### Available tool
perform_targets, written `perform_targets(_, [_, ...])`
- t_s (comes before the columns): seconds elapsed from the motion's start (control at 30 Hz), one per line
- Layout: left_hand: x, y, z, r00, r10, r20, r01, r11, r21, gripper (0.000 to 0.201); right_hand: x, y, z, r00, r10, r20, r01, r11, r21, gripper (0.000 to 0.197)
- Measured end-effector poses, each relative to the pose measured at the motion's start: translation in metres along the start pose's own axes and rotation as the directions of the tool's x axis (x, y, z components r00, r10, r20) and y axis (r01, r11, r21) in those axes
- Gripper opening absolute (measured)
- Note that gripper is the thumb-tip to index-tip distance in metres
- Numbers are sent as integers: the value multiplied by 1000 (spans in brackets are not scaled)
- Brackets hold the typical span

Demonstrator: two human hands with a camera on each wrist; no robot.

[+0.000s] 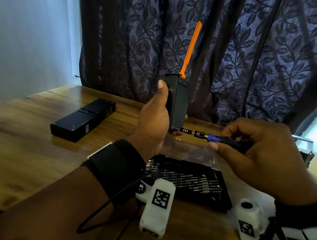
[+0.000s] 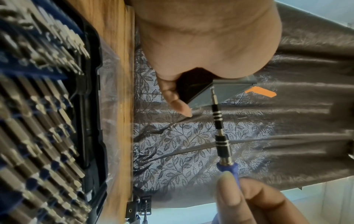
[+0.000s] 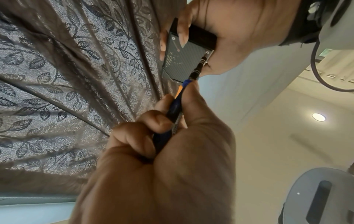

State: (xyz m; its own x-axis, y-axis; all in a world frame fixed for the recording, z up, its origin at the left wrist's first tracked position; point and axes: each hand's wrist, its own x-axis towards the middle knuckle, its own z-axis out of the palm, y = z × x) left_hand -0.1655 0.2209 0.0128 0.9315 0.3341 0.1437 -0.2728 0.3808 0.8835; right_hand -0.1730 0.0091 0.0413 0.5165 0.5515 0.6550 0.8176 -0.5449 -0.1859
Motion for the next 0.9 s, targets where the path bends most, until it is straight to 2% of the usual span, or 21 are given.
perform_targets(0.2, [0,-1,0,1000,-5,2,5,1000,5,61,1,2,3,1000,-20,8,21,998,-60,33])
perform_targets(0.33, [0,1,1,1000,-5,2,5,1000,-8,59,1,3,1,999,-35,14,35,999,-9,19])
perform_targets(0.43, [-1,1,1,1000,-4,4,4,1000,-3,58,1,5,1,999,-40,-1,39,999,-33,27])
perform_targets(0.57, [-1,2,1,1000,-5,6,5,1000,1,60,0,4,0,1000,-13,8,14,1000,-28,20])
perform_targets(0.83, [0,-1,0,1000,5,21,-6,1000,17,61,1,8,3,998,-61,30,64,992,-105,41])
perform_targets(0.9, [0,0,0,1000,4,25,-4,1000,20,61,1,9,3,998,-62,29,64,996,-69,36])
